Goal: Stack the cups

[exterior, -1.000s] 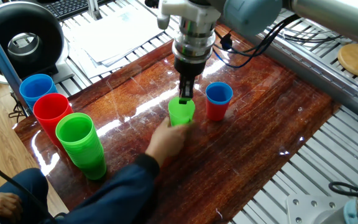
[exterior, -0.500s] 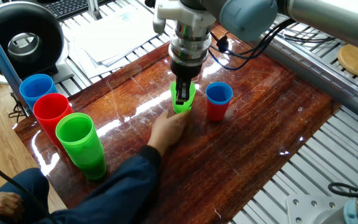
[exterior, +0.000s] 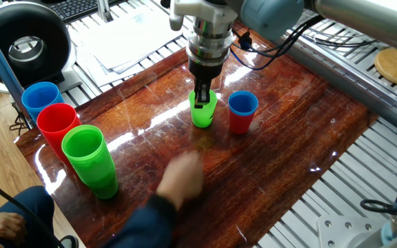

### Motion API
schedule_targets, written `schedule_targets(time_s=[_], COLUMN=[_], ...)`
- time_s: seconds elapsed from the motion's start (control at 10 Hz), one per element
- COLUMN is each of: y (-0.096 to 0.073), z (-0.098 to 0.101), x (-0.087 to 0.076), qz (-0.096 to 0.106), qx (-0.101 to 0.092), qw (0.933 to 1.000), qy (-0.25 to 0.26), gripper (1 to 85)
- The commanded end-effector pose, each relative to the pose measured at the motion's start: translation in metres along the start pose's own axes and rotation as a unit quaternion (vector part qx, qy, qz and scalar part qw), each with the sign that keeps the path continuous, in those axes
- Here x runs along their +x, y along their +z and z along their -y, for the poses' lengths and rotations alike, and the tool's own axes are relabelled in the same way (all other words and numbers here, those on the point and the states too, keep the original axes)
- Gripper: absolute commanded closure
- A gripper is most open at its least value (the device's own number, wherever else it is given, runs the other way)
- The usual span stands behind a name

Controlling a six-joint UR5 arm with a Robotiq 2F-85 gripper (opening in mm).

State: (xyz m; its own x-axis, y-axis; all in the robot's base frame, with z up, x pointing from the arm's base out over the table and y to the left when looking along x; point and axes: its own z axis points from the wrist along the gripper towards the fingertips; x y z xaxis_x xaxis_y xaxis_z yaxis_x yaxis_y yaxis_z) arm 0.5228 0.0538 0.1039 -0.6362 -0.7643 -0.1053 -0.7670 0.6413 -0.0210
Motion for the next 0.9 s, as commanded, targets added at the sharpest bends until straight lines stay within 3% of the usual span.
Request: schedule_targets(time_s=[0.0,0.2,0.8], y=[0.005,0.011,0.017], z=[-0.003,-0.007,0.003], x=[-0.007,-0.009,-0.010], qz=[0.010,0.012,0.019], qx=[-0.006,-0.001,0.013], qw=[0.9998,0.9997,0.9997], qy=[0.014,0.020,0.008], gripper=[57.3,57.3,58.7])
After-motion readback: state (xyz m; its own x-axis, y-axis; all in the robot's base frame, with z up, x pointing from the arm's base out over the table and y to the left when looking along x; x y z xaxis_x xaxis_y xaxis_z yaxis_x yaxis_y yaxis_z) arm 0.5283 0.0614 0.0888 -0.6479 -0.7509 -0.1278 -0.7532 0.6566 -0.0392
